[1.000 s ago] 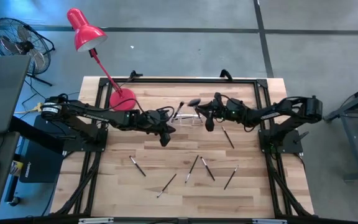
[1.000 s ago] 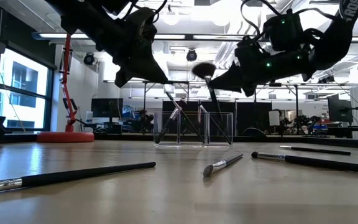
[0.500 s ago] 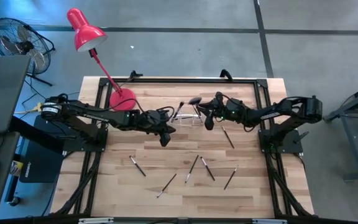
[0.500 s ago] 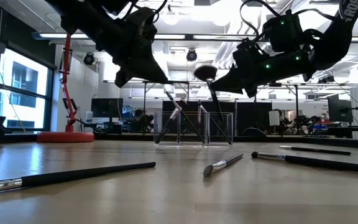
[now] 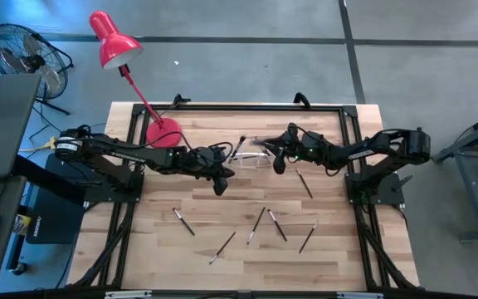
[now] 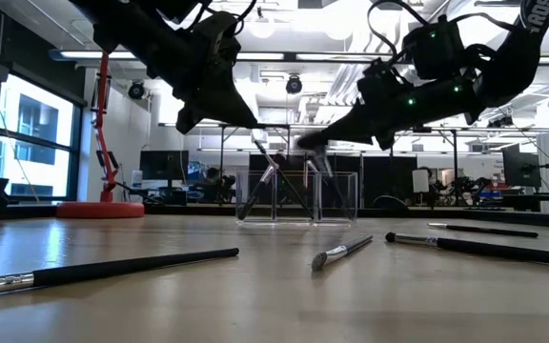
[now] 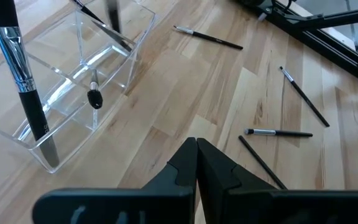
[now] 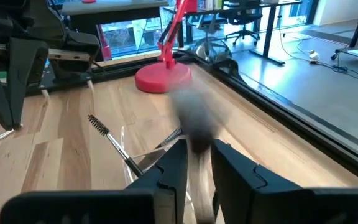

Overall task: Pick & Place Makeup Supplies
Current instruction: Put the makeup brush into the transparent organizer

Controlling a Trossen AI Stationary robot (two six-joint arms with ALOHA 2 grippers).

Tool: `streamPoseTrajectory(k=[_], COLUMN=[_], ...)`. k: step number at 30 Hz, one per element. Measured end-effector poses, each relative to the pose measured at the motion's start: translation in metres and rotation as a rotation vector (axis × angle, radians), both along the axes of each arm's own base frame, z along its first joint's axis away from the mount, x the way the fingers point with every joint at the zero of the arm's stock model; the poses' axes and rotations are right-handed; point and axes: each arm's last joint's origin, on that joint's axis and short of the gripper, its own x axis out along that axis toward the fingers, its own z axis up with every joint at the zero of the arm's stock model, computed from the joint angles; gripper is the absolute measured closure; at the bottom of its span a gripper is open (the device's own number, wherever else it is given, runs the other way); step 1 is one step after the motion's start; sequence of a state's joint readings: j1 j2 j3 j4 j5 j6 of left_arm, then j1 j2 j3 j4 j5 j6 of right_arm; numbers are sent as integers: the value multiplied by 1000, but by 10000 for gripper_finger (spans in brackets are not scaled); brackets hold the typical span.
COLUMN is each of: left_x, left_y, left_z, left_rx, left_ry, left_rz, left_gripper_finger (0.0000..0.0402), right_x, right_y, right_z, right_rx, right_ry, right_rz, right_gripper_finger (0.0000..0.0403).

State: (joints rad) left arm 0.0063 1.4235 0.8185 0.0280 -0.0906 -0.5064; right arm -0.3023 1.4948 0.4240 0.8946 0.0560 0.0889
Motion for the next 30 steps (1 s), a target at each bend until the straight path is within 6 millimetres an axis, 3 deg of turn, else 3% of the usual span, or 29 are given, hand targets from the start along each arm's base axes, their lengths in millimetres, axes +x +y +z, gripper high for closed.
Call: streamPoseTrajectory(k=[15, 30], left_x=[0, 0], left_y=[0, 0], left_z=[0, 0], left_rx=[1, -45], left_ry=[0, -3], left_rz=[1, 26], left_gripper_finger=[401, 401], right_x=[0, -9], right_y=[0, 6], right_z=[-1, 31], right_rx=[4, -14], right_ry=[13, -114], right_rz=[0, 72], right_gripper_finger=[336, 336])
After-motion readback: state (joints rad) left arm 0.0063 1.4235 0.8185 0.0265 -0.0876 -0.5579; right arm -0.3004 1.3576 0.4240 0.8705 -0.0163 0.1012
